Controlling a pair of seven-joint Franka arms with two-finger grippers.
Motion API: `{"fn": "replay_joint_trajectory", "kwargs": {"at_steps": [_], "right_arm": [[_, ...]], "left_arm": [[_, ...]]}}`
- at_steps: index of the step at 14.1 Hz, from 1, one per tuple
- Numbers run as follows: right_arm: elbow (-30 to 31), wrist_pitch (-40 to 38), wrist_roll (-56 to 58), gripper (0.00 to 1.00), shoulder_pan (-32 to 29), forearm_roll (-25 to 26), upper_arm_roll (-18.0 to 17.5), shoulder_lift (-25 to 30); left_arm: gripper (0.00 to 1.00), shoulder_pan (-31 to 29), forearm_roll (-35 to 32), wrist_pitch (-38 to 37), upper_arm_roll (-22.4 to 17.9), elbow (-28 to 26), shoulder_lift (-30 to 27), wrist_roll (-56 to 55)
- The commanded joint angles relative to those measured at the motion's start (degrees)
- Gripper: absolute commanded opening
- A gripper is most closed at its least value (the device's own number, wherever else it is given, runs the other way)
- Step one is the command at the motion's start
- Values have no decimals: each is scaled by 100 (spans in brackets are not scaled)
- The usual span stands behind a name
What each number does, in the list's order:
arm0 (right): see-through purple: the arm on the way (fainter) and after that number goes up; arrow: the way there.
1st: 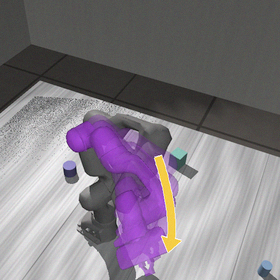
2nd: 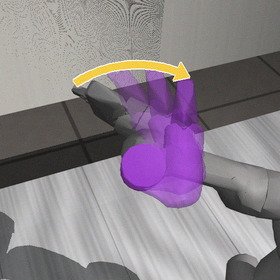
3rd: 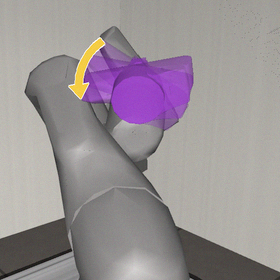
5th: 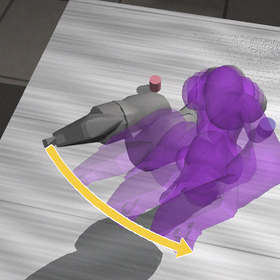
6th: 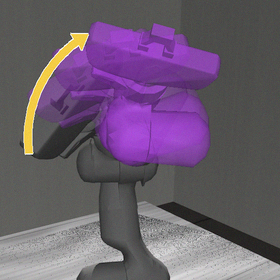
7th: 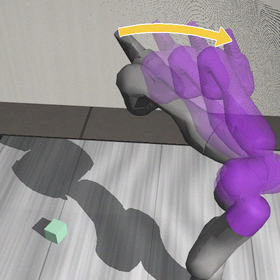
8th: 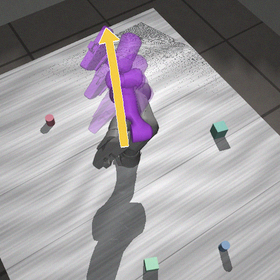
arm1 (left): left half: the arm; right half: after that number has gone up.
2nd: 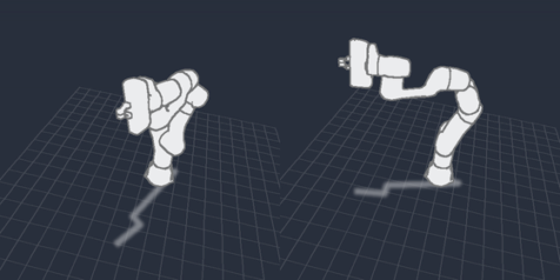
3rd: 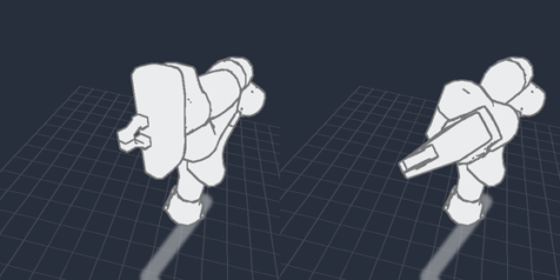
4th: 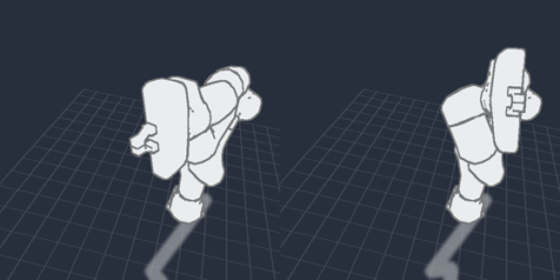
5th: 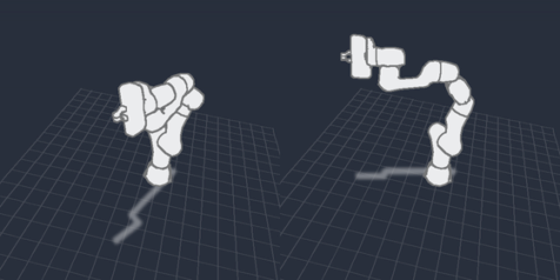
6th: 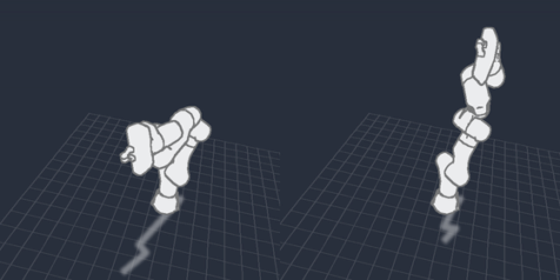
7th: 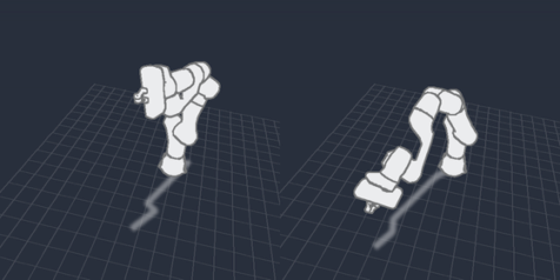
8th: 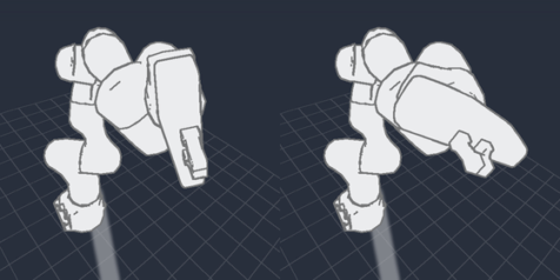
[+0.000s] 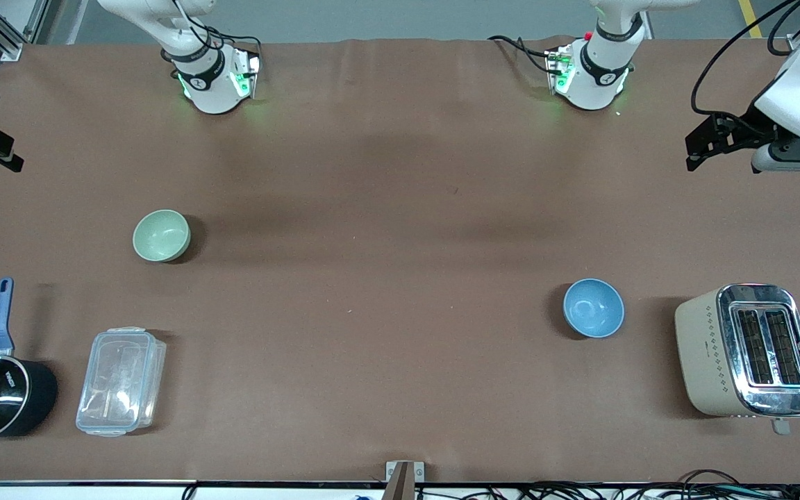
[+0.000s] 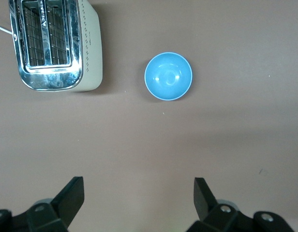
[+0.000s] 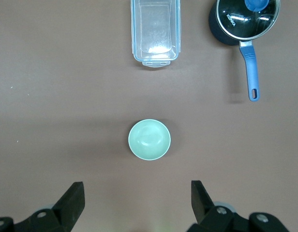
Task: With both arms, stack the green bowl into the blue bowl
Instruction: 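Move the left gripper down toward the blue bowl's rim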
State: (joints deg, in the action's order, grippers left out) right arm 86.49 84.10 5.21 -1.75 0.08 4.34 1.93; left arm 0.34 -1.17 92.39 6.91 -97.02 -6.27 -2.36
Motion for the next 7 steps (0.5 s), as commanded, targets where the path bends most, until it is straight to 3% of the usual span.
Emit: {"fn": "replay_joint_trajectory", "kwargs": {"at_steps": [1, 4, 7], "right_arm": [[113, 2, 33, 97, -115, -8, -91, 80], [148, 36, 164, 97, -115, -8, -91, 71], [157, 133, 174, 97, -124, -8, -91, 53]], "left_arm": [[100, 10, -103, -81, 12, 245, 170, -37], [100, 10, -112, -81, 12, 762, 739, -28], [100, -25, -138, 417, 3, 808, 1477, -220]]}}
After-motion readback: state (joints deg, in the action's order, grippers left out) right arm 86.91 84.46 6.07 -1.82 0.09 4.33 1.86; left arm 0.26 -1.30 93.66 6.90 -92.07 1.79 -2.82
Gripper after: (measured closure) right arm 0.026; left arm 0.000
